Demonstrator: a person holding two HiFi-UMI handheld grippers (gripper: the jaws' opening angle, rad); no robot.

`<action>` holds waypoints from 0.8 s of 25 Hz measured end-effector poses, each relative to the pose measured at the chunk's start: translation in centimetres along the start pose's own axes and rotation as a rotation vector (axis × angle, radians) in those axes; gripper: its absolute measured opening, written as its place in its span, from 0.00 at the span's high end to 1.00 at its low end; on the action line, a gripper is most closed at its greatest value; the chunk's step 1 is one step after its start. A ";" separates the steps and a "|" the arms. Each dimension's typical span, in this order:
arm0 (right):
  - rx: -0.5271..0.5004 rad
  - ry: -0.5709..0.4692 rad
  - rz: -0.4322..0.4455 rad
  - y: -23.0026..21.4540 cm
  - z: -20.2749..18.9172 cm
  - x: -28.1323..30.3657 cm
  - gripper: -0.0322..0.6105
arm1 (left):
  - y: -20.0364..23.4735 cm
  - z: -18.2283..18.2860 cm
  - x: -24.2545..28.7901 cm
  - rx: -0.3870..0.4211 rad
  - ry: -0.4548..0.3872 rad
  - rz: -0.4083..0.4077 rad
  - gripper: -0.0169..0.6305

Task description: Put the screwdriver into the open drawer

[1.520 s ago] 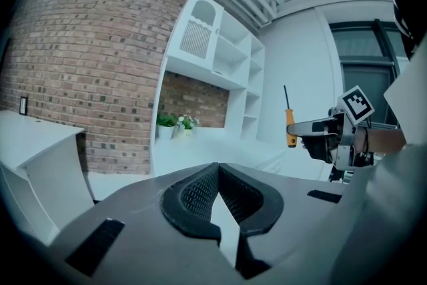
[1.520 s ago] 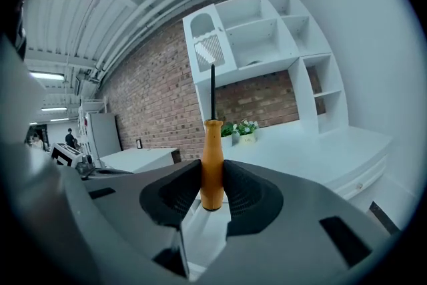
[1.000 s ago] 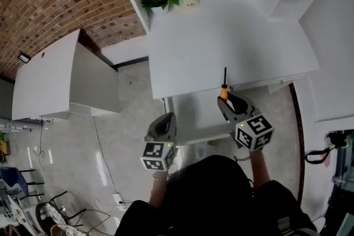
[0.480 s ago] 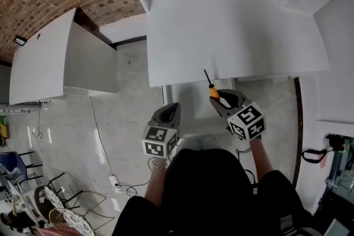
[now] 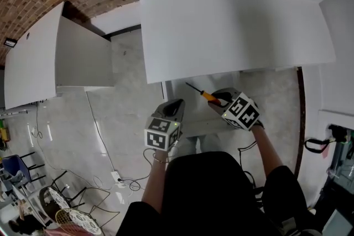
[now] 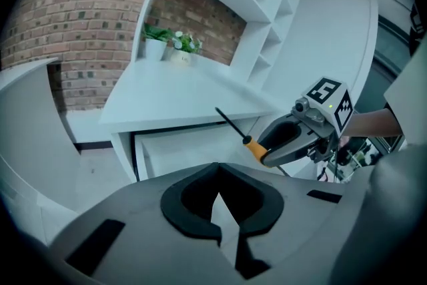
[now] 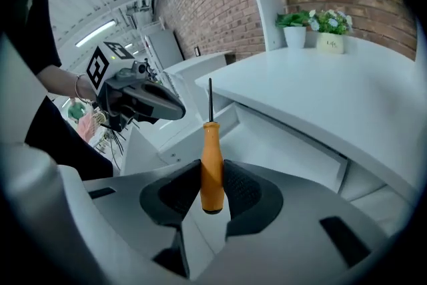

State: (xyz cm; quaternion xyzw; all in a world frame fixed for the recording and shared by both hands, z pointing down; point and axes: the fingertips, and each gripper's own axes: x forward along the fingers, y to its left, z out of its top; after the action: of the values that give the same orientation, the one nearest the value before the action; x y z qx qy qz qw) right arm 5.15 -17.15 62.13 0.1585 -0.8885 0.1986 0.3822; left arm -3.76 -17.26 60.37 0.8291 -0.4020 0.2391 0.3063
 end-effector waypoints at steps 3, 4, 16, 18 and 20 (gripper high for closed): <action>0.019 0.063 0.007 -0.6 -1.5 1.6 0.78 | 0.3 -1.0 0.8 -0.015 0.036 -0.020 0.96; 0.028 0.081 0.009 -0.8 -2.0 2.1 0.78 | 0.4 -1.2 1.0 -0.015 0.045 -0.026 0.96; 0.104 0.233 0.036 -2.7 -5.9 7.3 0.78 | 1.2 -3.3 3.4 0.005 0.152 -0.100 0.96; 0.110 0.253 0.034 -3.1 -6.3 8.0 0.78 | 1.4 -3.5 3.6 0.004 0.165 -0.110 0.96; 0.129 0.280 0.027 -3.5 -7.0 8.7 0.78 | 1.6 -3.5 3.8 0.002 0.171 -0.118 0.96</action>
State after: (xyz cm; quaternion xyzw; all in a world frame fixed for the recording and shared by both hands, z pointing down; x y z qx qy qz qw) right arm 5.28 -18.04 73.80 0.1417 -0.8139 0.2806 0.4885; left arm -3.43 -17.54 65.80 0.8282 -0.3247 0.2909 0.3521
